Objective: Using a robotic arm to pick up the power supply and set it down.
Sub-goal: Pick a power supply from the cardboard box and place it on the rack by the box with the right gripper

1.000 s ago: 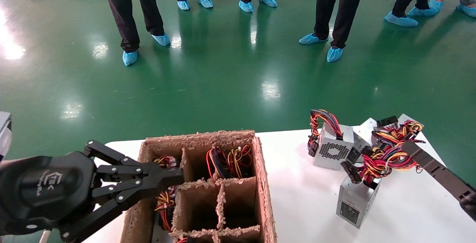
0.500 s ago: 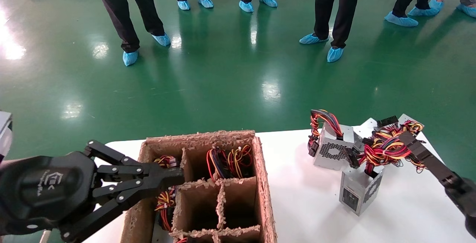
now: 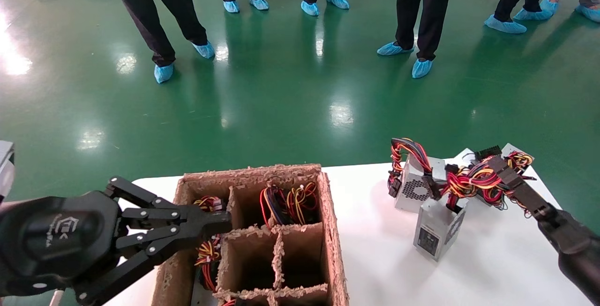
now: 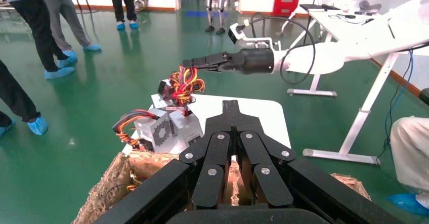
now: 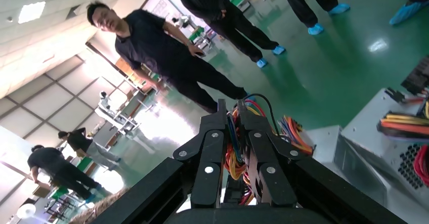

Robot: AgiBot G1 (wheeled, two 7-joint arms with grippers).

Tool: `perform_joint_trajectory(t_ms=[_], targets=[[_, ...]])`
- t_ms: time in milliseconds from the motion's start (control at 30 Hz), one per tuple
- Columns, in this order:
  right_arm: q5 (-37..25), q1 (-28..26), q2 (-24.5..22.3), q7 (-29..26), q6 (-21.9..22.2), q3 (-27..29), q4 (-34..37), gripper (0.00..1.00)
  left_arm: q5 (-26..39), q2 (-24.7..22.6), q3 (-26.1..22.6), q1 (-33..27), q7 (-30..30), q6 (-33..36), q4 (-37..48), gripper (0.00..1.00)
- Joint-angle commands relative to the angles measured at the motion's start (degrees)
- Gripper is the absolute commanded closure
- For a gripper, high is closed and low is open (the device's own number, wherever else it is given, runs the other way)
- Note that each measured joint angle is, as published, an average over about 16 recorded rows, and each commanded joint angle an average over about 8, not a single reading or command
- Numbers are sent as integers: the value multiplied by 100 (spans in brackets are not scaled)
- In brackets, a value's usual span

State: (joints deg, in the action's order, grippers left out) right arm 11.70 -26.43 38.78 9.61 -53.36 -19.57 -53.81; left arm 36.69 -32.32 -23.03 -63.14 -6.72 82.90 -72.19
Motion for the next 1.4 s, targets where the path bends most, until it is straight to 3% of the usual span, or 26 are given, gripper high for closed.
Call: perform_joint_trajectory(t_ms=[33, 967, 1400], targets=[[-23, -99, 49, -8, -11, -19, 86, 100, 0, 0, 0, 0, 0, 0, 0, 100], [-509, -1336, 825, -166, -488, -445, 1498, 100, 0, 0, -1, 0, 0, 0, 0, 100], [-598, -1213, 787, -318, -923, -553, 1972, 100, -1, 0, -1, 0, 0, 0, 0, 100]])
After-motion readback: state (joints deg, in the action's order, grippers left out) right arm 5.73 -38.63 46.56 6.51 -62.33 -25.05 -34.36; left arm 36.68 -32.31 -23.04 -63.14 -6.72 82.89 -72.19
